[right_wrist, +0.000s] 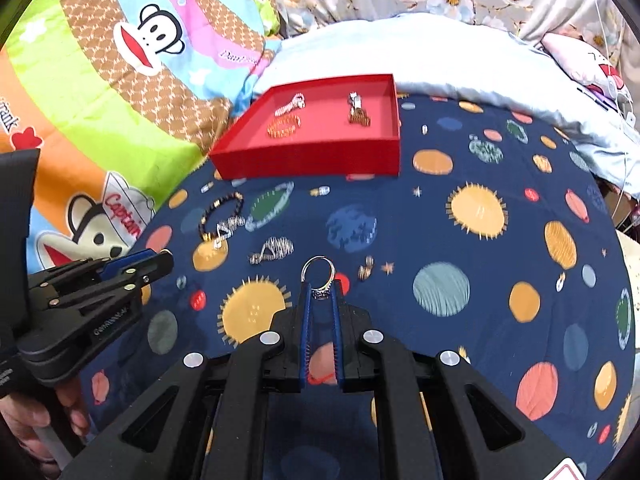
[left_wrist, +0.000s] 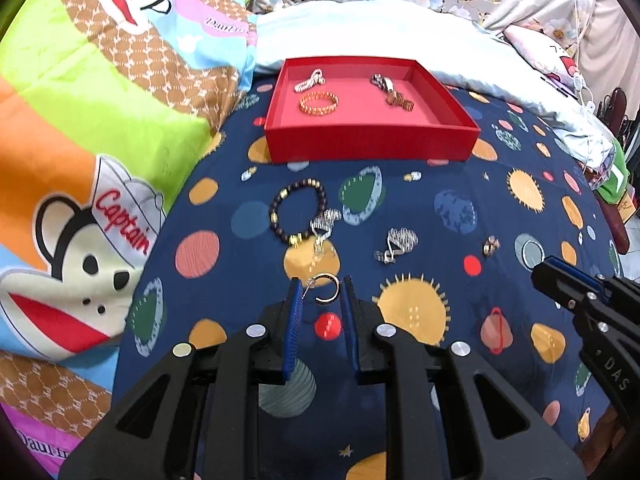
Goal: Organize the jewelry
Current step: 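Carry both pieces into the red tray and open both tools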
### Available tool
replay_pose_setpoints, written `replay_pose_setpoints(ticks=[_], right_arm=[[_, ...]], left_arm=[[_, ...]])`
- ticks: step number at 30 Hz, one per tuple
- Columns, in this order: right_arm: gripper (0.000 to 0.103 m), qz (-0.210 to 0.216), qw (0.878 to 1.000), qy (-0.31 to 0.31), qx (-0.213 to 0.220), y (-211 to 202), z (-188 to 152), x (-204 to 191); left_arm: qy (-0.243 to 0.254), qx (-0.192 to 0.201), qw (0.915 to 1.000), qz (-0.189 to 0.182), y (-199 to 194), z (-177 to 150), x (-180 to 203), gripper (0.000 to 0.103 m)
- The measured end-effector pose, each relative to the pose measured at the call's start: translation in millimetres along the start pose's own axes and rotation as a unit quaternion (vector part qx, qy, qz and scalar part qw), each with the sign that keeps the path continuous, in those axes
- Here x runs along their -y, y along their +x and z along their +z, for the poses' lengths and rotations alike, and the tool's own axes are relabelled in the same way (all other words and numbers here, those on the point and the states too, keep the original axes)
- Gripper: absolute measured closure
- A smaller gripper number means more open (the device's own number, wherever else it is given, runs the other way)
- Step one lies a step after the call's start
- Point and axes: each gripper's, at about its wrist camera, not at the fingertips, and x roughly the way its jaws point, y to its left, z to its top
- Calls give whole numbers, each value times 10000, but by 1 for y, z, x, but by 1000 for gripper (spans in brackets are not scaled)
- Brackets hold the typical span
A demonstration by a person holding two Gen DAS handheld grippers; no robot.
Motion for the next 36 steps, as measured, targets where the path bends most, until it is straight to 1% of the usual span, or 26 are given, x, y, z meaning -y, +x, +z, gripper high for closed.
replay_pose_setpoints(ticks=[6, 11, 21, 25, 30, 36], right_arm=[[95, 30, 9998, -65, 163, 2, 24, 0], [95, 44, 9996, -95, 273, 11, 48, 3], [94, 27, 9989, -27, 470, 41, 110, 24], [94, 9, 9988, 2, 480, 60, 135, 32], [94, 24, 9990, -7, 449, 81, 157, 36], [94, 98, 9997, 73, 230, 120, 174, 41]], left_arm=[[-36, 130, 9999, 38, 3, 26, 2, 84], [-1, 275, 9996, 56, 9, 51, 5, 84], [32, 493, 9987, 121, 35, 107, 11, 84], [66, 555, 9983, 145, 48, 128, 14, 84], [109, 610, 9979, 163, 68, 156, 17, 84], [77, 560, 9983, 161, 98, 183, 14, 84]])
